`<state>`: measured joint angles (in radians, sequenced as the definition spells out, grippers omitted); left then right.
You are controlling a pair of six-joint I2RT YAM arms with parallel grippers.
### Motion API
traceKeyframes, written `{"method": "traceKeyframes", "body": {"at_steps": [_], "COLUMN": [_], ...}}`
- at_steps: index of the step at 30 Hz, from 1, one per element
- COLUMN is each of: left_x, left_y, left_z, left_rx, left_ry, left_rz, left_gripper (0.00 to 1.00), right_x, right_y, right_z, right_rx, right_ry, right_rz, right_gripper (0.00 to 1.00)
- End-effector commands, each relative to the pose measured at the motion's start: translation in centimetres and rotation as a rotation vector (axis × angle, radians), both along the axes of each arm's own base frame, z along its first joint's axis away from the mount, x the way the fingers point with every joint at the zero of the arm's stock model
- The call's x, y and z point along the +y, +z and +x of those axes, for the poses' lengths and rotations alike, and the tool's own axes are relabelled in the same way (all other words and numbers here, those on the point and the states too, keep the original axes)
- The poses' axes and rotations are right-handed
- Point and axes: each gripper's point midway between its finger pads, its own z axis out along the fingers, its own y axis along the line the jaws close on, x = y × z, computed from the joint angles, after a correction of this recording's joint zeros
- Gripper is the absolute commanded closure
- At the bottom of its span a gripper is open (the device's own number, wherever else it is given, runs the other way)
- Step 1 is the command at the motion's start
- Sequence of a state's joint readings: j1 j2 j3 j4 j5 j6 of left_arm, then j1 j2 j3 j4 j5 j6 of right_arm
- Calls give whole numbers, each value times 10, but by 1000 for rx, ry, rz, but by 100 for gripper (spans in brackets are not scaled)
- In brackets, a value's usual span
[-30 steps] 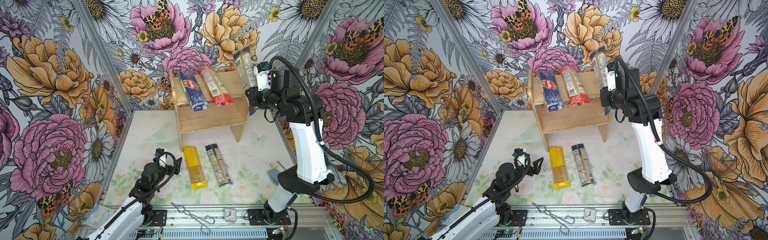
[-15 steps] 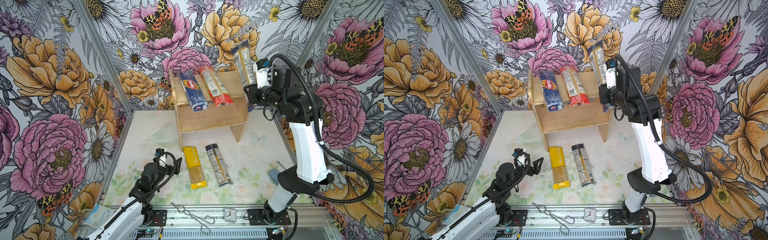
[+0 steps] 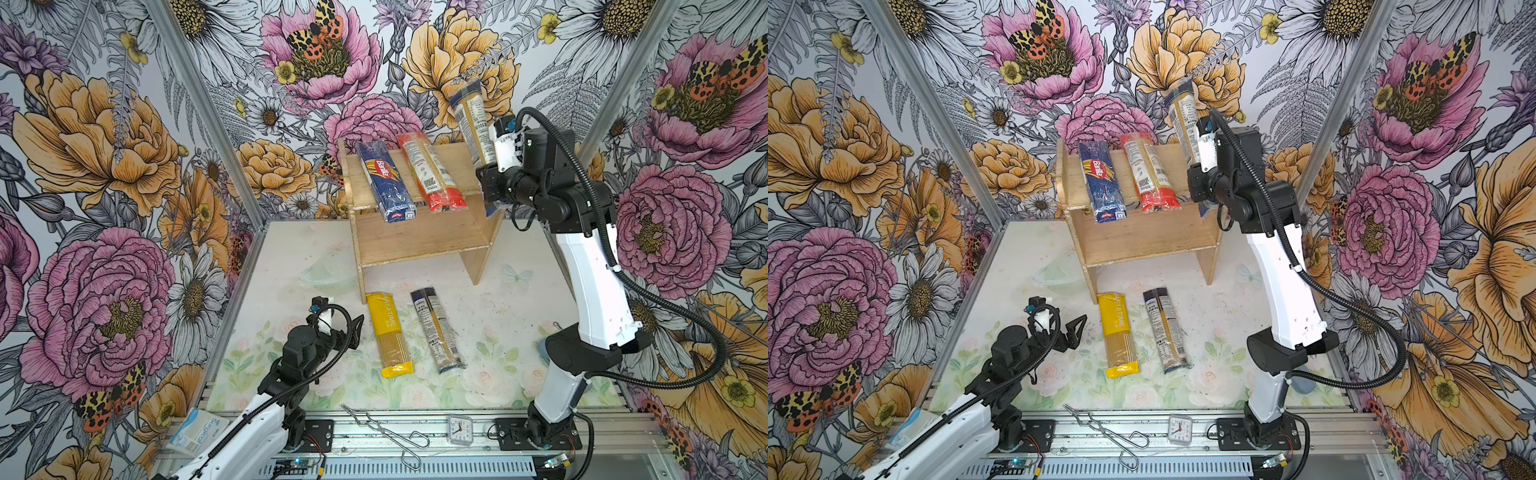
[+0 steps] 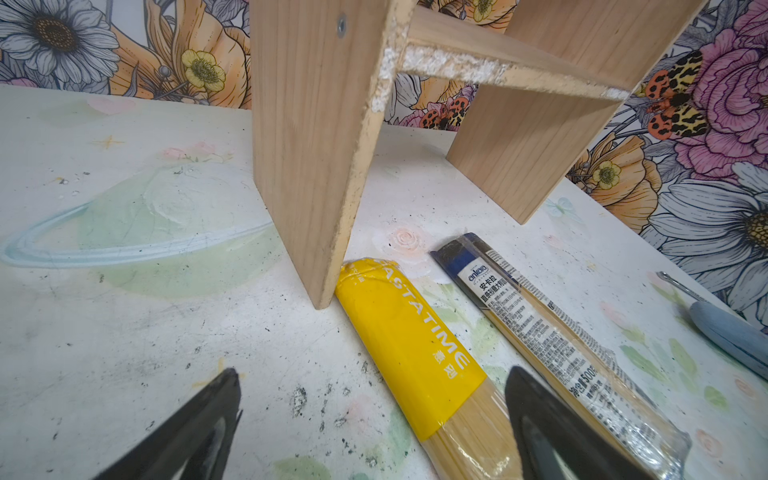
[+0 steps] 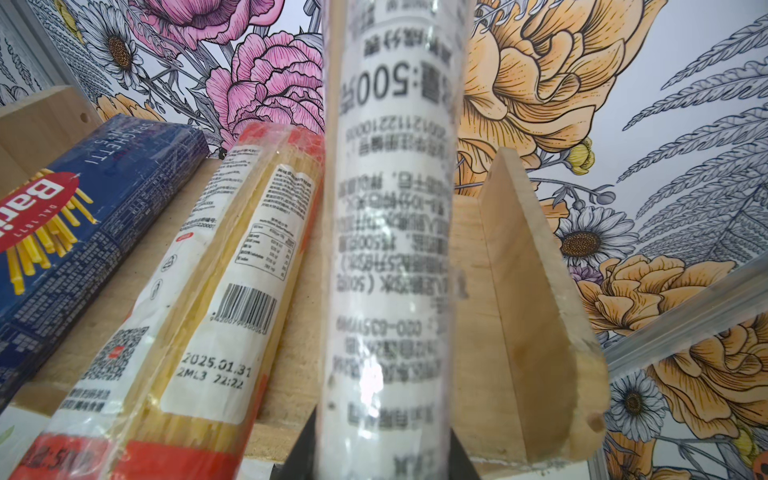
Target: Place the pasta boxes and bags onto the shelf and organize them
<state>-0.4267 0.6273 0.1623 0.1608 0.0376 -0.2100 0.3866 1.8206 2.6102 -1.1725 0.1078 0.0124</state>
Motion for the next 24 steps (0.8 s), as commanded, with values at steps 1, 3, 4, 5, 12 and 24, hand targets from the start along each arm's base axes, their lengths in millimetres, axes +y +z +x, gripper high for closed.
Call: {"method": "traceKeyframes", "body": {"at_steps": [1, 3, 4, 5, 12, 24], "left_x": [6, 7, 7, 7, 7, 8], "left_y": [-6, -6, -6, -6, -6, -6], "left_z": [0, 0, 0, 0, 0, 0], "left_rx": [3, 2, 3, 2, 3, 2], "left_ry": [24, 27, 26, 26, 28, 31], "left_rz": [7, 7, 8, 7, 7, 5], "left_gripper": [1, 1, 1, 1, 1, 1], "right_x": [-5, -4, -4, -5, -4, -3], "right_y": [75, 76, 76, 76, 72, 67], "right_z": [-5, -2, -1, 0, 11, 22], "right_rx": [-263, -270, -272, -277, -281, -280], "right_ry": [-15, -13, -17, -22, -39, -58], "right_rz": [71, 66, 64, 61, 51, 51], "right_gripper": [100, 100, 100, 100, 100, 100]}}
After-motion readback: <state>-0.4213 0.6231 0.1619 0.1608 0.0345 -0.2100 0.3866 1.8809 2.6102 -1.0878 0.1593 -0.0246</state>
